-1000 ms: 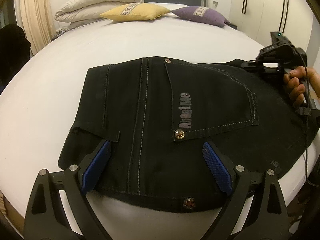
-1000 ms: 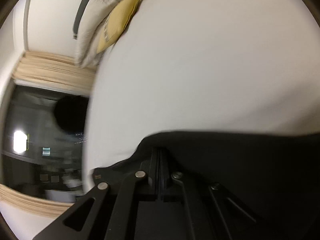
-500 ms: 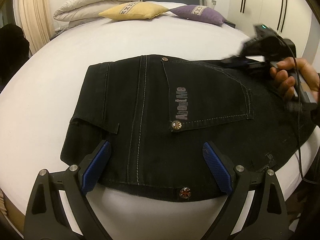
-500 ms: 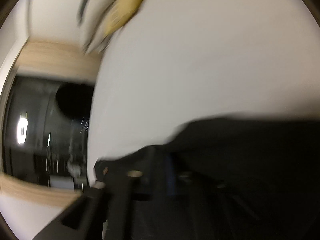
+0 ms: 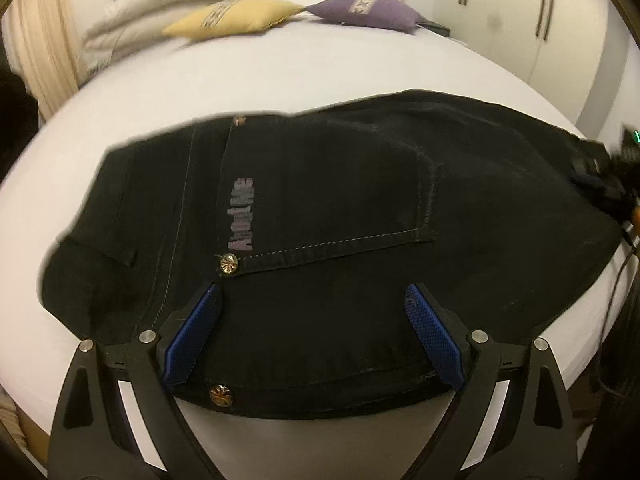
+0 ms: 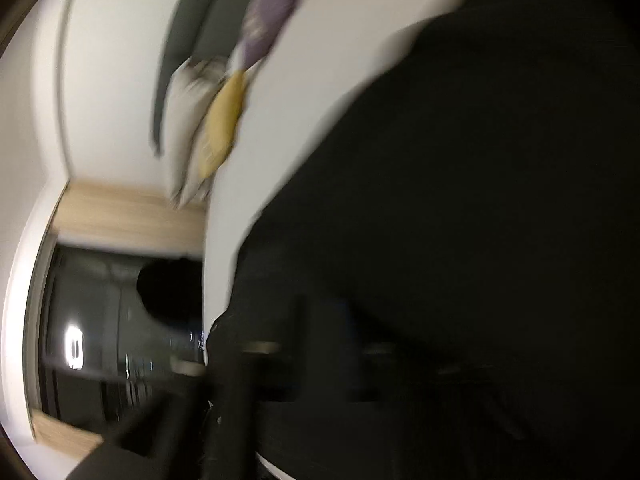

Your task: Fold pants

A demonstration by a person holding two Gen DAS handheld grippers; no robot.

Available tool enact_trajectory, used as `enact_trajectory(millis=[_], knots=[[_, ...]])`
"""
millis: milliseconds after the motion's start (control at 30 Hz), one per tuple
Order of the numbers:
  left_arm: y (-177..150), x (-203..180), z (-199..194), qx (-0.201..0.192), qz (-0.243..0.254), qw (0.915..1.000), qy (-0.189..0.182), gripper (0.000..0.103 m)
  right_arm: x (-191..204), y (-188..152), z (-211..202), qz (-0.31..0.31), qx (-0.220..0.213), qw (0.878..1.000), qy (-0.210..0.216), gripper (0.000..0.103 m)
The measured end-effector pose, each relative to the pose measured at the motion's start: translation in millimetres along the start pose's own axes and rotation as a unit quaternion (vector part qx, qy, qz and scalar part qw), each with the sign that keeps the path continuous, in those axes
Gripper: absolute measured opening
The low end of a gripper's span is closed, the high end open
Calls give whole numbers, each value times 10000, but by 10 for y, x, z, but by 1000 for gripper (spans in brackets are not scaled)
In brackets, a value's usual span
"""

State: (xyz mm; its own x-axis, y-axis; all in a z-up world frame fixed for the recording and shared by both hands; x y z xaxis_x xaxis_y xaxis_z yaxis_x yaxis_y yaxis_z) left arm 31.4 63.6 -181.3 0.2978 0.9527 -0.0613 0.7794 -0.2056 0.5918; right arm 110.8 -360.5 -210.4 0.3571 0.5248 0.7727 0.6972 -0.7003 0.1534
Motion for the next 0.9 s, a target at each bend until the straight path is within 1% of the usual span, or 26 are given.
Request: enact_trajectory(millis=[33, 67, 100, 133, 167, 200, 233, 267, 300, 367, 400, 433, 467, 500, 533, 567, 600, 633, 667, 700, 733, 767, 800, 833, 867, 900], knots=[[14, 15, -9, -6, -71, 10000, -4, 94, -146, 96, -215, 47, -260, 9996, -31, 0], [24, 9, -24, 29, -95, 9999, 50, 93, -320, 160, -497, 98, -532, 9984, -163, 0], [41, -20, -67, 12, -79, 9999, 117, 93, -441, 256, -755, 157, -813, 9957, -427, 1], [74, -63, -135, -86, -34, 9999, 103, 93, -469, 308, -894, 188, -1018, 9930, -572, 8], [109, -142, -219, -238, 45, 9997, 67, 93, -501, 331, -1075, 246, -1179, 9907, -627, 15], [148, -232, -281, -348, 140, 9993, 54, 93, -513, 319, -1242, 317, -1316, 9892, -568, 37], [159, -290, -303, -386, 209, 9990, 35, 93, -430, 329, -1379, 286, -1456, 9883, -361, 56], [157, -357, -288, -367, 251, 9990, -10, 93, -350, 289, -1423, 181, -1489, 9885, -187, 61], [140, -420, -246, -309, 266, 9992, -54, 93, -223, 196, -1442, 7, -1404, 9900, 139, 62], [85, -530, -144, -153, 291, 9994, -102, 93, -47, -39, -1343, -213, -978, 9930, 629, 65], [45, -576, -79, -55, 287, 9995, -132, 93, -33, -103, -1260, -307, -778, 9940, 706, 66], [4, -597, -15, 66, 243, 9996, -136, 94, -71, -197, -1116, -377, -627, 9955, 606, 66], [-35, -601, 32, 89, 180, 9997, -100, 94, -205, -190, -1132, -291, -621, 9967, 442, 66], [-46, -612, 28, 31, 144, 9998, -98, 94, -440, -186, -1103, -12, -690, 9970, 342, 46], [-57, -614, 14, 46, 135, 9999, -98, 94, -653, -140, -1140, 257, -741, 9959, 444, 10], [-72, -609, 2, 77, 142, 9998, -86, 94, -848, -135, -1217, 503, -779, 9949, 408, 0], [-41, -581, 1, 98, 133, 9998, -77, 94, -1002, -93, -1312, 685, -902, 9930, 333, 0], [-38, -553, -4, 114, 103, 9999, -59, 94, -1121, -18, -1509, 737, -1234, 9889, 364, 0], [-56, -516, -17, 137, 35, 9999, -18, 94, -1209, 41, -1671, 767, -1528, 9852, 63, 0], [1, -432, -22, 144, -32, 9999, 17, 94, -1329, 98, -1907, 892, -1871, 9781, -176, 0], [-6, -402, -50, 143, -120, 9998, 75, 94, -1414, 128, -2106, 1060, -2137, 9710, -149, 9], [-5, -381, -89, 126, -219, 9996, 118, 94, -1509, 139, -2336, 1295, -2411, 9613, -307, 27], [-2, -377, -143, 81, -305, 9995, 88, 94, -1549, 126, -2495, 1440, -2617, 9531, -487, 60], [13, -386, -206, -4, -377, 9993, 63, 94, -1551, 97, -2729, 1400, -2908, 9452, -484, 67], [42, -409, -275, -101, -391, 9992, 31, 94, -1467, 83, -2797, 1263, -3001, 9446, -418, 67], [88, -466, -346, -236, -347, 9991, -49, 94, -1406, 68, -2829, 1124, -2965, 9478, -334, 67]])
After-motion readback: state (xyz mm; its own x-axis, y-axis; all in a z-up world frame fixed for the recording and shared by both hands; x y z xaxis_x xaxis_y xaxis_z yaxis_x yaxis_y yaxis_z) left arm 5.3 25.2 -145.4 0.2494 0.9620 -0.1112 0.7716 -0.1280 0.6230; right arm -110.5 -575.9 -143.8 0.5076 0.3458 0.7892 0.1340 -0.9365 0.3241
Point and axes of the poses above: each gripper's, at about its wrist camera, not at the fingertips, and z roughly the way its jaws point, x to its left, y to its top, the point moved 5 cm from there along z, roughly the way its jaws point, and after that the axes turned 4 degrees about -y, right-handed, at the moved point
